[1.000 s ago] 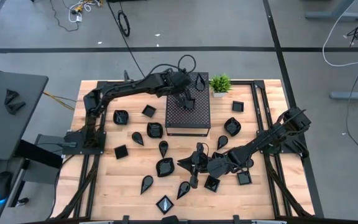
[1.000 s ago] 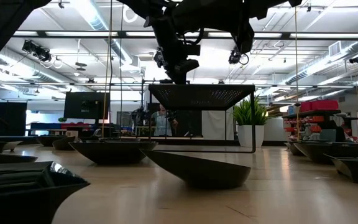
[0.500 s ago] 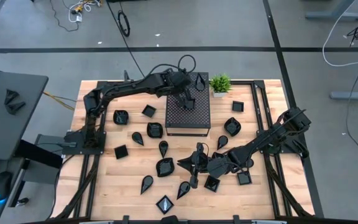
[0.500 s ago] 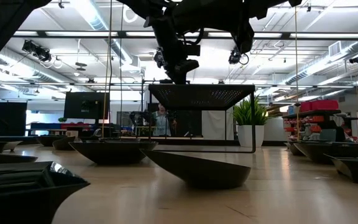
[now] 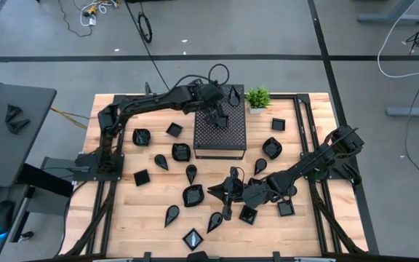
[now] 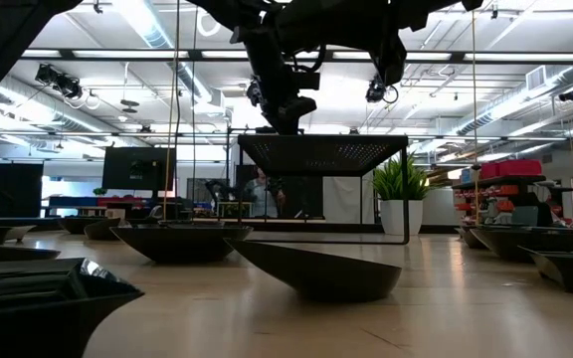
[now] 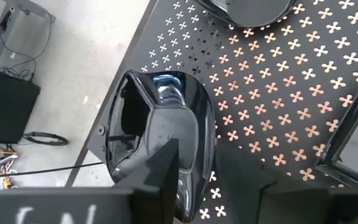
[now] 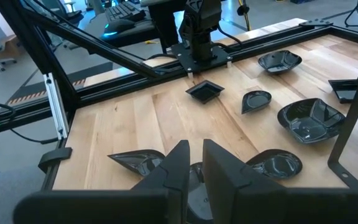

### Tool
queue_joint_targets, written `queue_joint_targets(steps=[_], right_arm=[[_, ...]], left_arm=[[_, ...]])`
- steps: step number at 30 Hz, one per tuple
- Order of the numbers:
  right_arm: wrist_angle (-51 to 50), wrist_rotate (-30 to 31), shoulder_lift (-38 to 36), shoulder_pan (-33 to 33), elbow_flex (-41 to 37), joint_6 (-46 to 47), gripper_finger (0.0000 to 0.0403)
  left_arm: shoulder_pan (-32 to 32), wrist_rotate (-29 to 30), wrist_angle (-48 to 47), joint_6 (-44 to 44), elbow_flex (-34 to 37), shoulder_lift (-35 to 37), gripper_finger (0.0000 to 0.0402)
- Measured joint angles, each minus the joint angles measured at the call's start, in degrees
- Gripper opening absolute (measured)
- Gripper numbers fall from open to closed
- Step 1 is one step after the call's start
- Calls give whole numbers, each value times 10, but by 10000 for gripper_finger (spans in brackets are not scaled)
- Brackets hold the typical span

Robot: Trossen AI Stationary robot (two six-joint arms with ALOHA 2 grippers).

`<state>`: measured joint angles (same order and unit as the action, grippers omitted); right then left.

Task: Pick & Place Mini shaped plates
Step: Stack the black leaf-shaped plate on top of the black leaf-shaped plate on the shelf, then stack the black square-shaped plate on top of the black square-shaped plate on the shelf

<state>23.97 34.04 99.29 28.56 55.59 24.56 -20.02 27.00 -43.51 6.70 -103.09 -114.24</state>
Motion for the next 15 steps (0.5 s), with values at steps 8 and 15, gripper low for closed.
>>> queue_joint_targets(steps=[8, 15], right_arm=[[0, 0, 0, 0, 0, 0, 49], [0, 0, 0, 0, 0, 0, 49]], left_arm=[[0, 0, -23, 0, -13, 6, 122], [1, -2, -129, 0, -90, 8, 130]])
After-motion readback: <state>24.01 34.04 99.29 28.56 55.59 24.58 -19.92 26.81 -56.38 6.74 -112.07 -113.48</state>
